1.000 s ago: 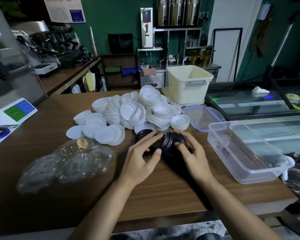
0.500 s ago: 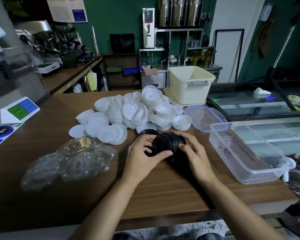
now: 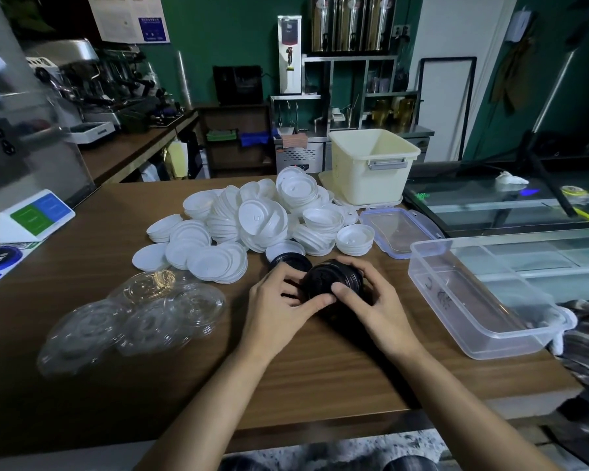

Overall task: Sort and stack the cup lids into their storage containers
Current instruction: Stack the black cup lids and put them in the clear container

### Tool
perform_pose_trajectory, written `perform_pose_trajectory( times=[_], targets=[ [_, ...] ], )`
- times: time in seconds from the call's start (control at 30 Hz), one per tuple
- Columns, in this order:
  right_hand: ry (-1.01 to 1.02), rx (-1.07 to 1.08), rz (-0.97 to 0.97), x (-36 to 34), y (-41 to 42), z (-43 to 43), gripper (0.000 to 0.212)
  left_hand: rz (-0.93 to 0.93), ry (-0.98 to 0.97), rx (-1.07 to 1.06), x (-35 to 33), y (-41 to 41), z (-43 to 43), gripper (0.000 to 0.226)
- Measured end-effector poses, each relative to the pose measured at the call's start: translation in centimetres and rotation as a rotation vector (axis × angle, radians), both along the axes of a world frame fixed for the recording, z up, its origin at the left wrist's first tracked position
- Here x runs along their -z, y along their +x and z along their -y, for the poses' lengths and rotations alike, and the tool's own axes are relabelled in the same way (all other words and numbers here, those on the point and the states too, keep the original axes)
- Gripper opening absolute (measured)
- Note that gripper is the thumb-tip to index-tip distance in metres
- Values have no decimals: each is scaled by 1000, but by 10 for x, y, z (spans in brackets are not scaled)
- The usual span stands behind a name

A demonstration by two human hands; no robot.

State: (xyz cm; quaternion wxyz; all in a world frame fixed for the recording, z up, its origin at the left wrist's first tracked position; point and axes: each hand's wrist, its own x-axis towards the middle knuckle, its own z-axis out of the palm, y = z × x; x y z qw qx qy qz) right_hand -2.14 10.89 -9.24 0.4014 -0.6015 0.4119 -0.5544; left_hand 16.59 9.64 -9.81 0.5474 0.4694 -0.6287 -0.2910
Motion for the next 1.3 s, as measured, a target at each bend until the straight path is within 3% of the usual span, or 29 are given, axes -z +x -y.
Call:
perform_pose_trajectory(
  times=[0.17, 0.37, 0.67, 0.77, 0.93, 1.07, 1.3],
  targets=[
    [-5, 29, 82, -2, 0, 1, 32, -24, -17, 87, -1, 3, 2, 19],
    [-6, -3, 161, -6, -1, 0, 29, -123, 106, 340, -9, 4, -2, 41],
    [-2, -62, 110, -4, -2, -1, 46, -174, 137, 290, -5, 6, 2, 59],
    [-2, -8, 115, -2, -2, 1, 45, -28, 25, 180, -4, 8, 3, 53],
    [41, 95, 139, 1, -1, 4, 41, 360, -214, -147, 4, 33, 11, 16],
    [60, 97, 131, -1, 0, 4, 42, 528, -114, -107, 9, 35, 11, 20],
    [62, 99, 117, 0, 0, 6, 42, 642, -188, -74, 13, 37, 15, 16]
  ],
)
